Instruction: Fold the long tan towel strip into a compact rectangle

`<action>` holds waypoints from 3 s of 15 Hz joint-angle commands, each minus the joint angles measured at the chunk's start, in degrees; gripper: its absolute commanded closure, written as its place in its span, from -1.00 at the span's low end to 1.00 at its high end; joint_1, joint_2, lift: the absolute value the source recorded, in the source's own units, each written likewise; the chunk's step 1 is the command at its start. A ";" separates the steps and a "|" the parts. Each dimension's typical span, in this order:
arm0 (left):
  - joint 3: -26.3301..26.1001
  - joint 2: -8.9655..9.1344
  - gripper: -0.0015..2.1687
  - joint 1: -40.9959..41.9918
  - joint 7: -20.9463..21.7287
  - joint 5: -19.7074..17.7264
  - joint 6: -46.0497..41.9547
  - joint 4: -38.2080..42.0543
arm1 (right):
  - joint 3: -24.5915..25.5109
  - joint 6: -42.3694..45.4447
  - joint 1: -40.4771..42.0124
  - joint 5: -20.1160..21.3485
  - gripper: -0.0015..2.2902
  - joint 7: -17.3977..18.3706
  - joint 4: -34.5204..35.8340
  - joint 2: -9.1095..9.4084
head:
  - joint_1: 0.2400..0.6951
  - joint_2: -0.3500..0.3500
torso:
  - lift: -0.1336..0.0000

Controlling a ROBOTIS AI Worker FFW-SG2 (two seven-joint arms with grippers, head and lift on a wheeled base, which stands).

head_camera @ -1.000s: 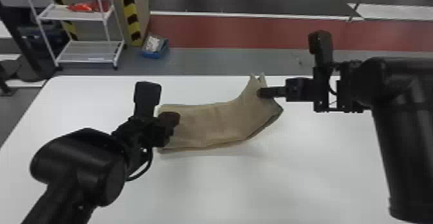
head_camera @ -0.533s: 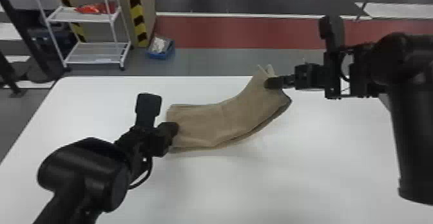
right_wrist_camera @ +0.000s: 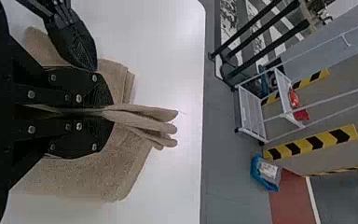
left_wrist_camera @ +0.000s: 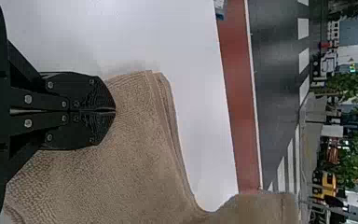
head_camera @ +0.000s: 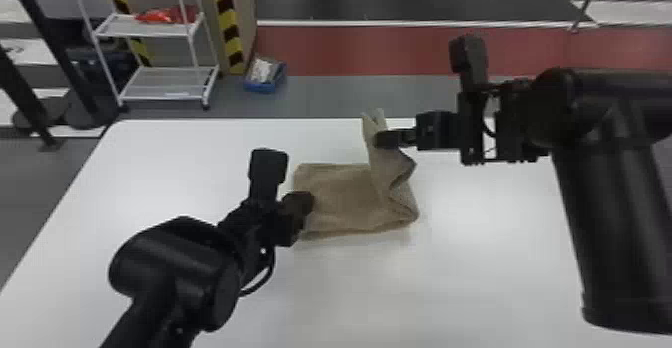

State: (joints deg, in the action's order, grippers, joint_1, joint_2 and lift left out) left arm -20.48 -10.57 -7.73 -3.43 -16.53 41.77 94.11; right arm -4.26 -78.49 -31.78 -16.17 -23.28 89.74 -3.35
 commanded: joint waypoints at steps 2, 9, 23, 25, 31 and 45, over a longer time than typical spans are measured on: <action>-0.87 1.08 0.77 -0.18 -0.08 0.00 -0.33 -0.07 | -1.10 3.64 1.02 -1.59 -0.08 0.87 -3.25 2.38 | 1.00 0.05 | -0.91; -0.70 0.99 0.77 -0.62 0.01 0.18 -0.33 -0.33 | -4.35 5.22 1.46 -0.71 -0.09 1.84 -6.24 2.47 | 1.00 0.12 | -0.91; 0.09 -0.06 0.77 1.05 0.27 -0.61 -0.68 5.21 | -2.77 3.99 10.86 -5.63 -0.80 3.16 5.10 -0.08 | 1.00 0.16 | -0.91; 0.44 -1.47 0.77 1.66 0.53 -1.93 0.20 8.11 | -1.19 6.45 15.61 -5.45 -0.61 2.98 11.34 -2.54 | 1.00 0.13 | -0.91; 6.33 -4.11 0.77 4.56 0.53 -1.84 1.96 13.12 | 3.30 10.67 27.74 -5.19 0.76 -0.45 25.05 -7.55 | 1.00 0.02 | -0.91; 11.34 -5.07 0.77 7.29 1.59 -2.81 -0.33 12.94 | -2.51 28.07 26.33 3.77 0.76 0.52 10.11 -7.46 | 1.00 0.16 | -0.91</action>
State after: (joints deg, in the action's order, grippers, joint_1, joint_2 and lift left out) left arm -9.14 -15.60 -0.26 -1.89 -19.37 41.45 107.23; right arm -5.68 -51.73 -1.54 -12.46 -22.75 104.57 -10.94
